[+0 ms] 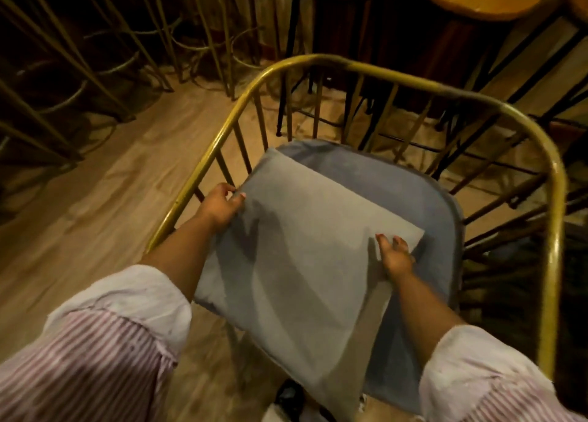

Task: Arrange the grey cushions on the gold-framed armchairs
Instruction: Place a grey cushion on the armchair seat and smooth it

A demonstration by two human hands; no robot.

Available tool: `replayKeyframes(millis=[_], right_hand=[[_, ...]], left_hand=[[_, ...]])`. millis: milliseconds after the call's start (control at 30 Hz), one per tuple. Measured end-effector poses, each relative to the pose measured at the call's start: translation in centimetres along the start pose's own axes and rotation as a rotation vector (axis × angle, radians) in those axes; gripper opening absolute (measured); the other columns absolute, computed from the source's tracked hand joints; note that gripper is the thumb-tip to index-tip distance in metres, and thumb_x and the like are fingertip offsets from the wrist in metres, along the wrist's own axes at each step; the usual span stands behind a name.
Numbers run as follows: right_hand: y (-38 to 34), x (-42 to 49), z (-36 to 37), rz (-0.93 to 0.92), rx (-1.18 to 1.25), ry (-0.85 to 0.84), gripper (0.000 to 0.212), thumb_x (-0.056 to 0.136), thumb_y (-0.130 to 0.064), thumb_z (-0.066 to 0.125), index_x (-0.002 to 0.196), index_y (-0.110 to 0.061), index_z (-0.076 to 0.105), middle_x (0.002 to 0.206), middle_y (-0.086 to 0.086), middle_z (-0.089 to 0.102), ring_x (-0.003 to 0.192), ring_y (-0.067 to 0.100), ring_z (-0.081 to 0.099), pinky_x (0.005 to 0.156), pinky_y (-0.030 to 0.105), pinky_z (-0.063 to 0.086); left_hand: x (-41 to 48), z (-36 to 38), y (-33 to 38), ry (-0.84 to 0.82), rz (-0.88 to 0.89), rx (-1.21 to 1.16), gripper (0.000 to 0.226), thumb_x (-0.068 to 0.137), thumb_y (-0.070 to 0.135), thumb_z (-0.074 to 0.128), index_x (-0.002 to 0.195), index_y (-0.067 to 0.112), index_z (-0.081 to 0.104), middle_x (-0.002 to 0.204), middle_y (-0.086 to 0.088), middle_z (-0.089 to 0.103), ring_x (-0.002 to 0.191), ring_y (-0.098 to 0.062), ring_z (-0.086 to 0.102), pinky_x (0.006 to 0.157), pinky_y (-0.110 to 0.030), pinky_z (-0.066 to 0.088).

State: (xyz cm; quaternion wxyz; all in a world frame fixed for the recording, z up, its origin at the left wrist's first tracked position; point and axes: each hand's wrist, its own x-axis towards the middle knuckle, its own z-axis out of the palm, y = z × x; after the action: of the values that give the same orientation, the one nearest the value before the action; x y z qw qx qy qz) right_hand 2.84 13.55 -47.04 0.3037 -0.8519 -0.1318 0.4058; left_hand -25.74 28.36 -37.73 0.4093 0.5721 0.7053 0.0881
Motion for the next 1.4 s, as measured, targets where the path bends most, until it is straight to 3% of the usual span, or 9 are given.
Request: replayKeyframes(millis=[133, 267, 333, 500, 667, 933, 1133, 1233, 1400], right_hand=[[2.4, 2.1, 1.1, 0.014, 0.146, 0.005, 0.08, 0.085, -0.049, 0.06, 0.15, -0.032, 0.016, 0.156, 0.016, 0.017, 0.139, 0.039, 0.028, 0.112, 0.044, 0.027], [5.4, 3.3, 0.7, -0.023, 0.354, 0.005, 0.085, 0.083, -0.038, 0.067, 0.151, -0.026, 0.017, 0.153, 0.004, 0.033, 0.132, 0.025, 0.041, 0.099, 0.029, 0.034], [6.5, 2.8, 0.7, -0.015, 0.412, -0.047, 0.084, 0.083, -0.042, 0.066, 0.151, -0.03, 0.018, 0.15, 0.0, 0.038, 0.124, 0.019, 0.045, 0.099, 0.03, 0.036], [4.7, 0.9, 0.0, -0.028, 0.534, -0.112, 0.124, 0.04, -0.069, 0.078, 0.147, -0.031, 0.029, 0.137, -0.002, 0.053, 0.118, 0.022, 0.055, 0.103, 0.042, 0.044], [2.7, 1.7, -3.1, -0.139, 0.516, -0.054, 0.078, 0.075, -0.034, 0.076, 0.143, -0.025, 0.039, 0.134, 0.001, 0.057, 0.116, 0.022, 0.058, 0.1, 0.04, 0.047], [3.6, 3.1, -7.1, -0.125, 0.447, -0.024, 0.088, 0.069, -0.042, 0.079, 0.145, -0.028, 0.036, 0.138, 0.004, 0.055, 0.12, 0.027, 0.056, 0.104, 0.048, 0.045], [5.3, 4.1, -5.7, -0.139, 0.452, -0.012, 0.085, 0.073, -0.042, 0.077, 0.145, -0.029, 0.034, 0.138, 0.004, 0.054, 0.12, 0.028, 0.055, 0.104, 0.048, 0.045], [5.4, 4.5, -5.0, -0.163, 0.411, -0.005, 0.09, 0.073, -0.051, 0.073, 0.147, -0.033, 0.027, 0.143, 0.005, 0.049, 0.126, 0.029, 0.05, 0.107, 0.049, 0.041], [6.0, 5.3, -4.3, -0.153, 0.347, 0.017, 0.099, 0.067, -0.06, 0.071, 0.148, -0.033, 0.023, 0.145, 0.009, 0.046, 0.129, 0.033, 0.048, 0.108, 0.051, 0.039]], left_hand=[[4.5, 2.2, -2.2, -0.056, -0.074, 0.035, 0.068, 0.088, 0.052, 0.052, 0.143, 0.016, 0.035, 0.147, -0.016, 0.042, 0.13, -0.037, 0.044, 0.103, -0.043, 0.038], [6.4, 2.8, -4.2, -0.098, -0.138, -0.051, 0.085, 0.077, 0.065, 0.056, 0.147, 0.025, 0.029, 0.154, -0.009, 0.033, 0.136, -0.037, 0.038, 0.109, -0.048, 0.032], [6.6, 3.1, -4.7, -0.156, -0.118, -0.067, 0.091, 0.076, 0.066, 0.057, 0.15, 0.031, 0.019, 0.158, -0.005, 0.025, 0.141, -0.035, 0.03, 0.113, -0.048, 0.026], [4.8, 3.6, -3.5, -0.112, -0.048, -0.141, 0.094, 0.069, 0.064, 0.066, 0.148, 0.039, 0.021, 0.155, 0.0, 0.031, 0.139, -0.031, 0.035, 0.112, -0.043, 0.029], [2.1, 4.6, -3.2, -0.11, -0.057, -0.267, 0.091, 0.069, 0.059, 0.07, 0.146, 0.037, 0.027, 0.152, -0.002, 0.037, 0.135, -0.031, 0.04, 0.109, -0.043, 0.034], [-0.5, 7.5, -2.8, -0.133, -0.029, -0.365, 0.097, 0.063, 0.06, 0.074, 0.146, 0.032, 0.032, 0.147, -0.001, 0.044, 0.128, -0.028, 0.048, 0.104, -0.042, 0.041], [0.6, 8.9, -4.1, -0.218, -0.017, -0.357, 0.112, 0.06, 0.058, 0.077, 0.15, 0.035, 0.015, 0.151, 0.002, 0.034, 0.136, -0.027, 0.039, 0.11, -0.043, 0.036], [0.9, 9.8, -4.5, -0.251, -0.057, -0.256, 0.12, 0.063, 0.055, 0.076, 0.15, 0.039, -0.004, 0.157, -0.001, 0.024, 0.14, -0.029, 0.033, 0.114, -0.044, 0.03], [2.6, 10.7, -4.7, -0.249, -0.102, 0.027, 0.155, 0.023, 0.086, 0.067, 0.144, 0.044, -0.021, 0.161, -0.007, 0.011, 0.145, -0.035, 0.023, 0.117, -0.051, 0.024]])
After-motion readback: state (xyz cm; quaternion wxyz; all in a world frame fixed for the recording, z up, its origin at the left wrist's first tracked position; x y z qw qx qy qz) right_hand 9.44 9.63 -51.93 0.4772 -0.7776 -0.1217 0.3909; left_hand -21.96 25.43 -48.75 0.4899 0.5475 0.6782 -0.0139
